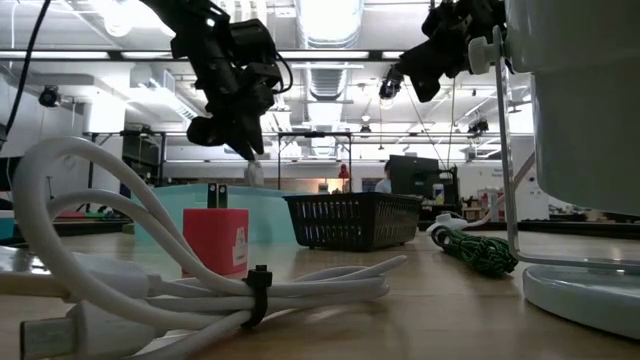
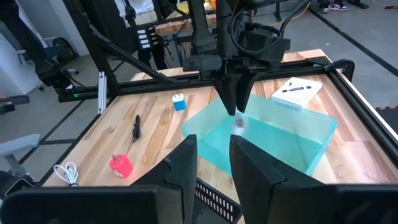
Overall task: Pick and place items into bin
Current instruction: Put the top white charger cable into the green bin, then put the right white box into the black bin
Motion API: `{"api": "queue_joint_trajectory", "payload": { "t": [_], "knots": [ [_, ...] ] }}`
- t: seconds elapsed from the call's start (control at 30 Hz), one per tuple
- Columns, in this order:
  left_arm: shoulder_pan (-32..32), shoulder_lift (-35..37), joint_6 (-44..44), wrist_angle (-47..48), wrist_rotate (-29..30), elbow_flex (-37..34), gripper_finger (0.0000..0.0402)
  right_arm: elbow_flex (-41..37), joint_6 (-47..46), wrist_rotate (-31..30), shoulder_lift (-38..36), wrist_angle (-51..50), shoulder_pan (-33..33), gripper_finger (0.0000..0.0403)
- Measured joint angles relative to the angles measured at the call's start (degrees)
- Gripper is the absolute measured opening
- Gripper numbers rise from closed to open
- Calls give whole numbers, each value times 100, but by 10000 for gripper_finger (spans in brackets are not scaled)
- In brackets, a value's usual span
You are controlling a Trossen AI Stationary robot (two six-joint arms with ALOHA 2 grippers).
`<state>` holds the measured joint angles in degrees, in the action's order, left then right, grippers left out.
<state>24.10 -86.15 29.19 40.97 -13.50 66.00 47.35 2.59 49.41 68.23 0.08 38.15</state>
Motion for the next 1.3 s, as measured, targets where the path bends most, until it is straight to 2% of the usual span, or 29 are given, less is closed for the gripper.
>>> {"api": "queue_joint_trajectory", "payload": {
  "t": [0.27, 0.33, 0.47, 0.57, 0.73, 0.93, 1.13, 1.3],
  "knots": [
    [0, 1, -2, -10, 2, 0, 141, 0, -279, -48, 0, -4, 0, 91],
    [0, 0, -1, -14, 4, 0, 148, 0, -657, -391, 0, -7, 0, 93],
    [0, 0, 4, -32, 4, 0, 155, 0, -1629, -1502, 33, -88, 9, 105],
    [2, 0, 7, -41, 4, 0, 155, 0, -1869, -1799, 165, -163, 14, 123],
    [4, 0, 22, -203, 5, 0, 156, 99, -2548, -1827, 712, -468, 11, 163],
    [4, 0, 42, -307, 5, 1, 156, 690, -2382, -2100, 1609, -1275, 42, 205],
    [4, 1, 44, -299, 4, 1, 156, 1503, -2488, -2098, 2536, -2689, 153, 210],
    [4, 0, 42, -299, 4, 2, 156, 1823, -2244, -2098, 3123, -3333, 282, 210]
  ]
}}
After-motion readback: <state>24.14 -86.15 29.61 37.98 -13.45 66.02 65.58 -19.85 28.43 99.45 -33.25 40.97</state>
